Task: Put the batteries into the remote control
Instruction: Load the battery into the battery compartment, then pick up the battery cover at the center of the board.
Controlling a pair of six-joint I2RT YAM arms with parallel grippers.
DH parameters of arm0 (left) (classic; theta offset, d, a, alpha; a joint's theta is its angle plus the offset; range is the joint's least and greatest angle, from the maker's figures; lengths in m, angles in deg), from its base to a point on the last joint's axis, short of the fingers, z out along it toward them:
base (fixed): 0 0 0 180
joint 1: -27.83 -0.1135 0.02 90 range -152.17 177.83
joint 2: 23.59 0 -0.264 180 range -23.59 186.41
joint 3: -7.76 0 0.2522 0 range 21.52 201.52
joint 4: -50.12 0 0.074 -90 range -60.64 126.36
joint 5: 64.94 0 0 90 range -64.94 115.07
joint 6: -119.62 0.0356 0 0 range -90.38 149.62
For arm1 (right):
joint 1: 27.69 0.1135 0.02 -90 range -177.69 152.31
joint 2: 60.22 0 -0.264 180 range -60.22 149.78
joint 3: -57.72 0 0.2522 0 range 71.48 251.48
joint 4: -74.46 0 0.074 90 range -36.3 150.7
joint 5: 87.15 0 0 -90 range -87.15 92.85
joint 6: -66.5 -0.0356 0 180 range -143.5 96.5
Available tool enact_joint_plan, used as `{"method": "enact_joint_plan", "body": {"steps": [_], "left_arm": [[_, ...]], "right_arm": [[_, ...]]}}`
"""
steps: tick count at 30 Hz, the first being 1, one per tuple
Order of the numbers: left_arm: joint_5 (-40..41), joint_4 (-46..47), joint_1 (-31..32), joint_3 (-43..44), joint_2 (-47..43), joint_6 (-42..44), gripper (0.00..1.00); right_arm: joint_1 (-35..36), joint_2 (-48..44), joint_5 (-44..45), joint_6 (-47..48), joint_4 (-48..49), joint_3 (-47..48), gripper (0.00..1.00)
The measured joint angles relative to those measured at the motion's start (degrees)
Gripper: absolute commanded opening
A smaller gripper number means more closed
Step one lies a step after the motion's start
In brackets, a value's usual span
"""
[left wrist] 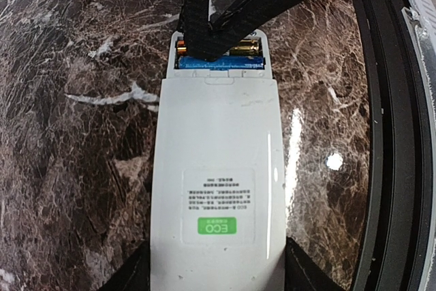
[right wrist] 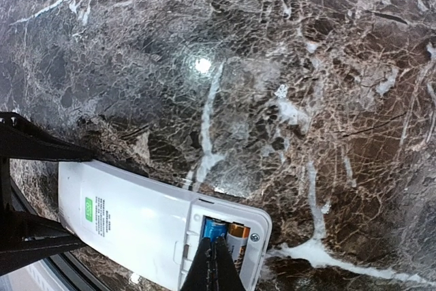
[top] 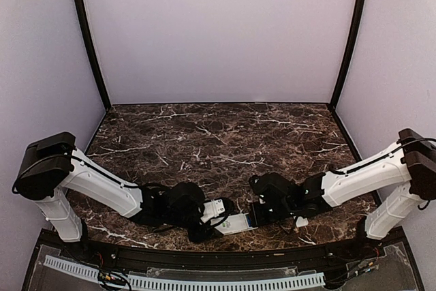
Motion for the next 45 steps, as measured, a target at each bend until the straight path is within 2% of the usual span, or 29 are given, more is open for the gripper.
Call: {"method": "enact_joint_plan", "body": {"steps": [7, 13, 16, 22, 27, 30, 32, 33, 34, 36, 42, 45], "left_arm": [[0.1, 0.0, 0.0, 0.0, 0.0, 0.1, 0.42], [0.2, 0.0, 0.0, 0.1, 0.0, 0.0, 0.42], [0.2, 0.0, 0.0, 0.1, 0.0, 0.0, 0.42], [0.2, 0.0, 0.0, 0.1, 0.1, 0.0, 0.51], [0.2, -0.1, 0.1, 0.2, 0.0, -0.1, 0.67], [0.1, -0.5, 0.2, 0.3, -0.1, -0.1, 0.76], [0.3, -1.1, 0.5, 0.7, -0.1, 0.3, 0.8], [0.4, -1.5, 0.6, 0.8, -0.1, 0.5, 0.82], [0.6, -1.8, 0.7, 0.9, -0.1, 0.7, 0.89], [0.8, -2.7, 1.0, 1.4, -0.1, 0.9, 0.98], [1.3, -5.3, 1.1, 1.9, -0.9, 1.5, 0.99], [1.7, -7.6, 1.2, 1.9, -1.9, 1.8, 0.99]], "right_arm": [[1.7, 0.4, 3.5, -3.3, -1.9, 1.3, 0.0], [1.4, -1.0, 0.5, -0.3, -14.1, 6.8, 0.0], [0.3, -4.3, -0.2, 0.6, -16.7, 8.4, 0.0], [-1.5, -5.7, -1.0, 0.5, -17.8, 8.5, 0.0], [-3.3, -5.2, 1.0, -2.9, -25.7, 9.1, 0.23], [-6.1, -6.4, 3.2, -5.8, -32.2, 10.1, 0.43], [-8.1, -8.4, 4.5, -7.8, -36.5, 10.3, 0.5], [-8.7, -9.3, 5.0, -9.0, -38.1, 10.3, 0.51], [-9.7, -10.4, 5.2, -9.7, -40.2, 10.3, 0.53], [-11.3, -12.2, 5.2, -11.2, -43.4, 9.7, 0.54], [-18.1, -13.4, 2.4, -12.1, -46.3, 3.3, 0.52], [-20.9, -11.1, 1.2, -11.0, -46.1, 2.1, 0.45]]}}
